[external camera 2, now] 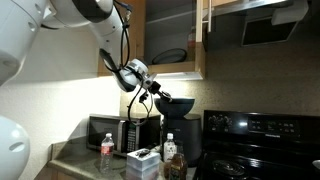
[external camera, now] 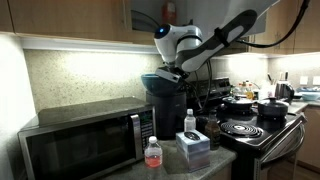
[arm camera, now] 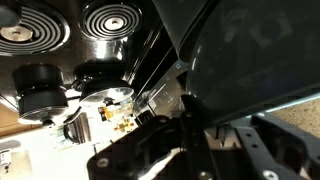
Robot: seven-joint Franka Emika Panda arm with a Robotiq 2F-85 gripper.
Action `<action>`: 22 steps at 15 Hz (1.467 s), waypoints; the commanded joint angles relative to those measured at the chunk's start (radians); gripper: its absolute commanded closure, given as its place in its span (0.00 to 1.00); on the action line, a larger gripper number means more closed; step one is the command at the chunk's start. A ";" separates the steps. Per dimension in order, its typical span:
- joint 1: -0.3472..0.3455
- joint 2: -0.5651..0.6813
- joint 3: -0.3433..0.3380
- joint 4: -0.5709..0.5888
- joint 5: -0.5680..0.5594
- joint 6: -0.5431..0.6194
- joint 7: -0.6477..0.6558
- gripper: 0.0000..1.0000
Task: Place the blue bowl on top of the air fryer
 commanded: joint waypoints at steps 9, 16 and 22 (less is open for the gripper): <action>-0.026 0.116 -0.021 0.111 -0.055 -0.094 0.081 0.89; -0.027 0.142 -0.026 0.142 -0.107 -0.096 0.099 0.98; -0.028 0.147 -0.026 0.149 -0.119 -0.101 0.107 0.67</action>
